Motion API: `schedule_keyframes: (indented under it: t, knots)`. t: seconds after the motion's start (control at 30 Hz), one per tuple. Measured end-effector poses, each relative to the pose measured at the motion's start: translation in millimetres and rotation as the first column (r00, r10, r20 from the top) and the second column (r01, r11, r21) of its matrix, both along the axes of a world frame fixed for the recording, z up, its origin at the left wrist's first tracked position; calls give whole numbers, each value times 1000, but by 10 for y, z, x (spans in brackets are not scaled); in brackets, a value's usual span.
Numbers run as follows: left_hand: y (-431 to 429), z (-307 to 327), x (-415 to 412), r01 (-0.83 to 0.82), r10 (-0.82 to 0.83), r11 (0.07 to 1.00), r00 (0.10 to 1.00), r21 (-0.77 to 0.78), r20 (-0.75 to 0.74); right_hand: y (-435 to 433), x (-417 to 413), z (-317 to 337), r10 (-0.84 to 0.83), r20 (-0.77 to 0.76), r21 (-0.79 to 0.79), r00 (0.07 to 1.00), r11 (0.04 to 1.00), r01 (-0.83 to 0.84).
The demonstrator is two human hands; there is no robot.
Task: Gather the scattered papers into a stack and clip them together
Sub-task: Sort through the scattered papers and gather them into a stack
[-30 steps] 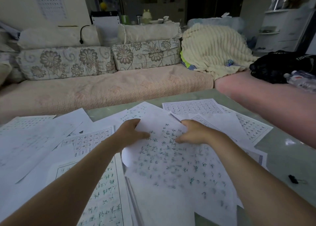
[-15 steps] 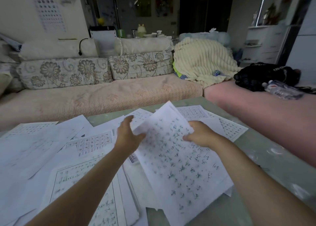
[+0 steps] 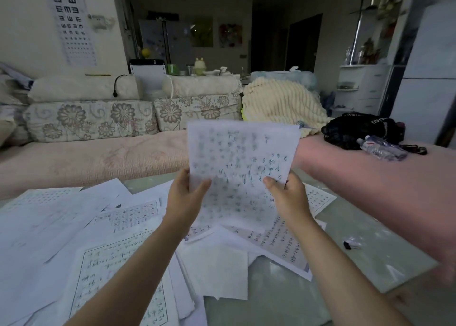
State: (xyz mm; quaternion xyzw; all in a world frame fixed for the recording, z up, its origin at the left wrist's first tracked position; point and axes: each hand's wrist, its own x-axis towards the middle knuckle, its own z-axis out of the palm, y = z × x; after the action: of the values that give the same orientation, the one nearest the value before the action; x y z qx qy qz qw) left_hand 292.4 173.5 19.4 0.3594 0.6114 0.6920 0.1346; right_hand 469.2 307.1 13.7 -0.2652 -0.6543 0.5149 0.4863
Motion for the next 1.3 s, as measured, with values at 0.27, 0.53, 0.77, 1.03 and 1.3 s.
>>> schedule_keyframes:
  t: [0.27,0.53,0.77,1.03,1.3]
  knots:
    - [-95,-282,98,-157,128,975,975,-156,-181,-74,-77,-243,93,257,-85,962,994,-74]
    - [-122,-158,43,-185,144,950,974,-251,-173,-162,-159,-101,33,334,-35,942,999,-23]
    - [-711,-151,-511,-116,125,826,992,-552,-21,-448,-589,-101,233,495,-173,837,971,-168]
    - [-1776,-637,-1085,-241,219,594,966,-767,-134,-1222,-1537,-432,353,708,-202,611,931,-304]
    - [-2135,-994,-1321,-410,207,317,910,-855,-360,-1704,-1982,-757,49,967,26,252,958,-287]
